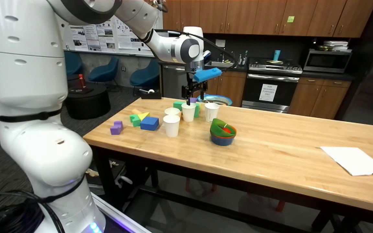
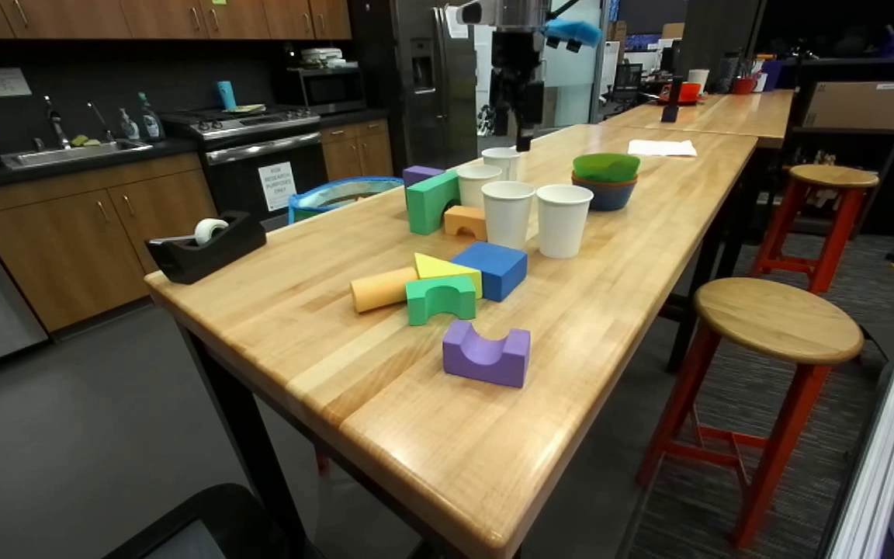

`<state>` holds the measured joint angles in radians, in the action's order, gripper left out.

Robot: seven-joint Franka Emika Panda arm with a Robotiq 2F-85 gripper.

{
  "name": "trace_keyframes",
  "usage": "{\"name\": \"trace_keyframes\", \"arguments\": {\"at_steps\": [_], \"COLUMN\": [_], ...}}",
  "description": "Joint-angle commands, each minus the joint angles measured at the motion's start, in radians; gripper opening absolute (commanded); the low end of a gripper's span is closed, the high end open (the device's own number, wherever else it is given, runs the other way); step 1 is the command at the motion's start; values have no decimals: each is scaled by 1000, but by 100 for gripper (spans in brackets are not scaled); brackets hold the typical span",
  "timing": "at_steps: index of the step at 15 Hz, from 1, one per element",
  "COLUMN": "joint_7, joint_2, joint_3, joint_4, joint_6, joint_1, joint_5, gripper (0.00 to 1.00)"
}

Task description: Stack up the white paper cups

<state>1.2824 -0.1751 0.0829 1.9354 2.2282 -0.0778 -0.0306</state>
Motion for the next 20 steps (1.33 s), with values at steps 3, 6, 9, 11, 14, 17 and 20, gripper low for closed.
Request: {"name": "trace_keyframes", "arguments": {"at_steps": [3,6,9,11,14,17,20], "joint_7": [89,107,117,117,108,107,102], "joint_2": [-48,-76,-119,-150,-195,-228,-250], "joint_3": [-12,-12,-18,-21,-27,-34,-38], "joint_4": [-64,-98,-147,-181,-231,-270,-301], "joint_6": [-48,-56,-78,-92,-115,-132,-150], "joint_1": [-50,-79,-106,-117,-128,-139,-147], "joint_5": [37,69,145,175,202,216,214], "gripper": [100,100,100,100,100,100,100]}}
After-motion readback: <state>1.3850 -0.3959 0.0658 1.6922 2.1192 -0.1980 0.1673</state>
